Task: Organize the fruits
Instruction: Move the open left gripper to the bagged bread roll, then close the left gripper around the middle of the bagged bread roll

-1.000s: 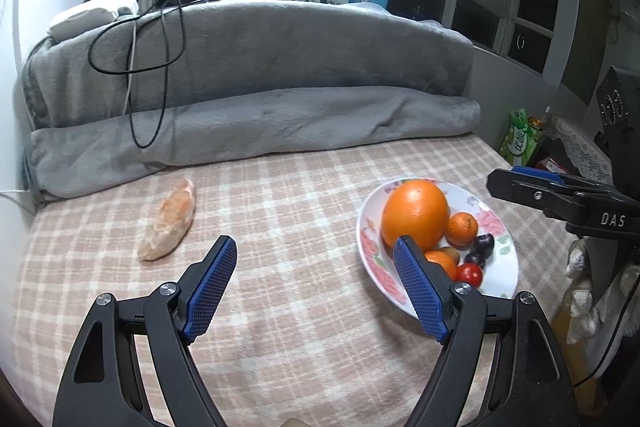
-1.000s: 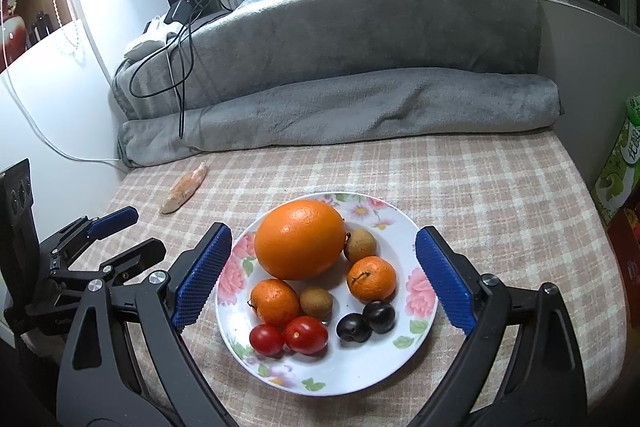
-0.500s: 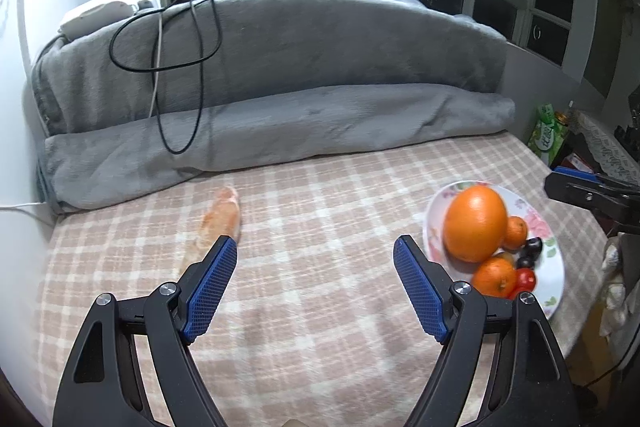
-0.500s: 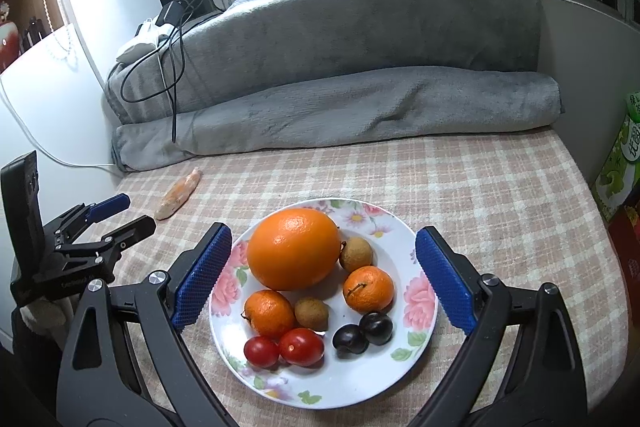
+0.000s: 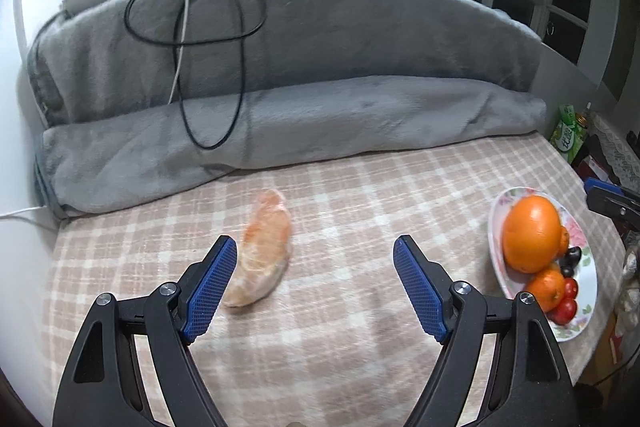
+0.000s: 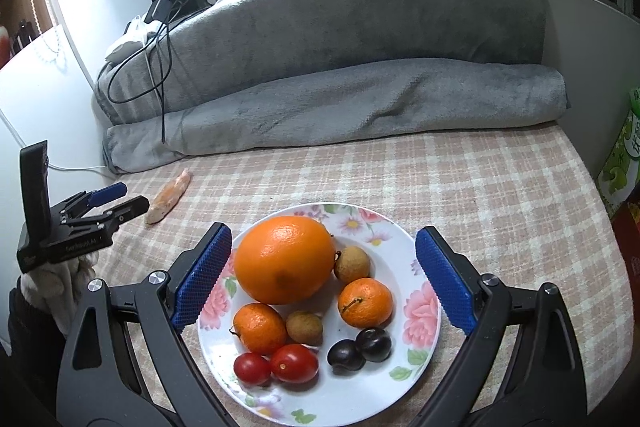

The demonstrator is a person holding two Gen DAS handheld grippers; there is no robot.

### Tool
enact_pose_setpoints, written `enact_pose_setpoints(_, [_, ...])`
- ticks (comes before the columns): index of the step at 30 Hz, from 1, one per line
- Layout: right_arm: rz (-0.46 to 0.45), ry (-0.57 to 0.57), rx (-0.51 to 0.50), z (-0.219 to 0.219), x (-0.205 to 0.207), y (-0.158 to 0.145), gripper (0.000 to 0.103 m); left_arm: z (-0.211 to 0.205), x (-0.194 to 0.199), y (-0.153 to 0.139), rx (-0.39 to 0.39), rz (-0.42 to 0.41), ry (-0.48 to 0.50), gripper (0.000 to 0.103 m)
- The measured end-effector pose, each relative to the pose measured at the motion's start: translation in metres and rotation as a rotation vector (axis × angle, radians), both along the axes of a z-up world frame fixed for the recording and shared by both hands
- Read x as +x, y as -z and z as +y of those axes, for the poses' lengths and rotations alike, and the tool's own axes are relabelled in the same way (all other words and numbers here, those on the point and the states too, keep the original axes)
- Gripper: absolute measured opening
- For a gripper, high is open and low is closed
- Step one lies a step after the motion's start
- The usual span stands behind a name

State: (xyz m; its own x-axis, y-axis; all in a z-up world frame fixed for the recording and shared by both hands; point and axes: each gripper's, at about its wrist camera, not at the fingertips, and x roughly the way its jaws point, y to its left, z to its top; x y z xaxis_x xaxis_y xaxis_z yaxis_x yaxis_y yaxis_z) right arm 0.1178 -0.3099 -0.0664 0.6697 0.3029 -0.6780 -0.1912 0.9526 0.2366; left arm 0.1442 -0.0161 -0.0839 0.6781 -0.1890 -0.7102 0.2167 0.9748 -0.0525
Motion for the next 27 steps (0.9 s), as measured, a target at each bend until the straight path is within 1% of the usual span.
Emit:
enact_pose_setpoints(6, [0.003, 0.019, 0.011, -0.006, 0.001, 0.002, 0.095, 0.015, 0.023, 0.012, -0.013, 0.065, -0.001, 0.08])
enact_pose_setpoints(7, [0.004, 0.023, 0.014, -0.008, 0.001, 0.002, 0.095, 0.018, 0.028, 0.015, -0.02, 0.083, 0.003, 0.074])
enact_pose_setpoints(9, [0.006, 0.031, 0.018, -0.011, 0.001, 0.003, 0.095, 0.019, 0.035, 0.02, -0.013, 0.11, 0.005, 0.067])
enact_pose_setpoints(11, [0.007, 0.042, 0.024, -0.014, 0.0, 0.003, 0.095, 0.019, 0.041, 0.025, 0.003, 0.128, 0.015, 0.067])
enact_pose_setpoints(15, [0.012, 0.06, 0.038, -0.021, 0.0, 0.005, 0.095, 0.017, 0.049, 0.032, 0.002, 0.167, 0.039, 0.066])
enact_pose_setpoints(17, [0.013, 0.068, 0.042, -0.024, -0.001, 0.005, 0.095, 0.016, 0.052, 0.034, 0.011, 0.176, 0.039, 0.066])
enact_pose_setpoints(19, [0.015, 0.074, 0.044, -0.026, -0.002, 0.006, 0.095, 0.015, 0.056, 0.038, 0.012, 0.188, 0.034, 0.062])
enact_pose_setpoints(21, [0.015, 0.08, 0.043, -0.028, -0.003, 0.006, 0.095, 0.014, 0.059, 0.041, 0.014, 0.198, 0.035, 0.062])
enact_pose_setpoints(27, [0.02, 0.104, 0.044, -0.034, -0.006, 0.008, 0.095, 0.011, 0.064, 0.052, 0.036, 0.205, 0.033, 0.052])
